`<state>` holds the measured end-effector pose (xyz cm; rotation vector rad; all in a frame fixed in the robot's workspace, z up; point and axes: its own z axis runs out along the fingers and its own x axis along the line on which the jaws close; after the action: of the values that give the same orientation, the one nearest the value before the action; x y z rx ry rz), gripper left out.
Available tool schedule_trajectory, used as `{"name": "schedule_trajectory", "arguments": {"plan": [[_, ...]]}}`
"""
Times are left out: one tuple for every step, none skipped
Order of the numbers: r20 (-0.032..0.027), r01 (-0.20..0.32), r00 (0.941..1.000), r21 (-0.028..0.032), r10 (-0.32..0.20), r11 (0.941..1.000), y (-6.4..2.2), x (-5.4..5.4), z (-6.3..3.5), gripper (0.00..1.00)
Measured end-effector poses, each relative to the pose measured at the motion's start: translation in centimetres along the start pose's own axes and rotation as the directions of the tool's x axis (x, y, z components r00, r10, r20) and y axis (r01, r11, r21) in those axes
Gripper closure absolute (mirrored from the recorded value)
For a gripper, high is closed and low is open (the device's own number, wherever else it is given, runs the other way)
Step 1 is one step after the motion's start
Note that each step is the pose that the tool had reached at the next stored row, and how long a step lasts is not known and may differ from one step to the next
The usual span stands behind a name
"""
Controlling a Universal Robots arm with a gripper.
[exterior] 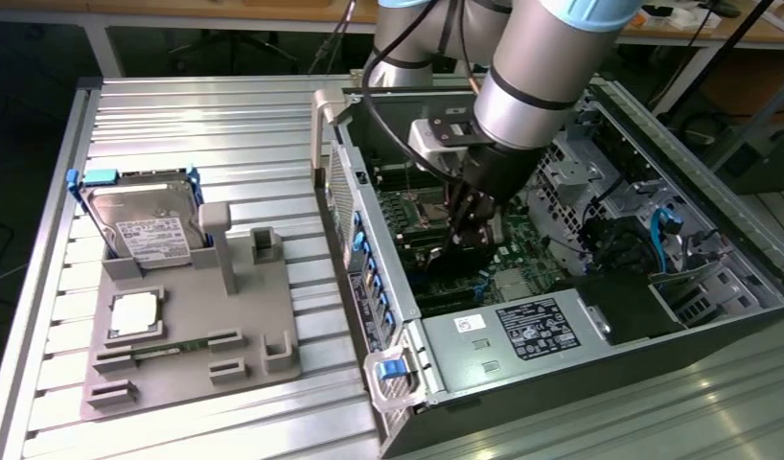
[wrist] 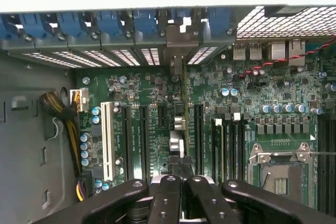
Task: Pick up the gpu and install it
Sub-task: 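Press down on the gpu until it lock into place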
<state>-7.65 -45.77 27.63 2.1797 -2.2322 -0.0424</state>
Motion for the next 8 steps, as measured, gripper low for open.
{"name": "schedule_trajectory", "arguments": {"plan": [[0.0000, 0.000, 1.0000, 0.0002, 0.000, 1.0000, -0.01, 0.0, 0.24, 0.89], [-0.0003, 0.000, 1.0000, 0.0001, 0.000, 1.0000, -0.01, 0.0, 0.43, 0.89], [-0.0007, 0.000, 1.0000, -0.0001, 0.000, 1.0000, -0.01, 0.0, 0.68, 0.89], [-0.0018, 0.000, 1.0000, -0.0003, 0.000, 1.0000, -0.02, 0.0, 0.81, 0.89], [-0.0008, 0.000, 1.0000, -0.0003, 0.000, 1.0000, -0.01, 0.0, 0.79, 0.89], [0.0049, 0.000, 1.0000, 0.0012, 0.000, 1.0000, 0.14, 0.0, 0.43, 0.89], [0.0045, 0.000, 1.0000, 0.0006, 0.000, 1.0000, 0.49, 0.0, -0.07, 0.89], [0.0054, 0.000, 1.0000, 0.0002, 0.000, 1.0000, 0.95, 0.0, -0.62, 0.89]]}}
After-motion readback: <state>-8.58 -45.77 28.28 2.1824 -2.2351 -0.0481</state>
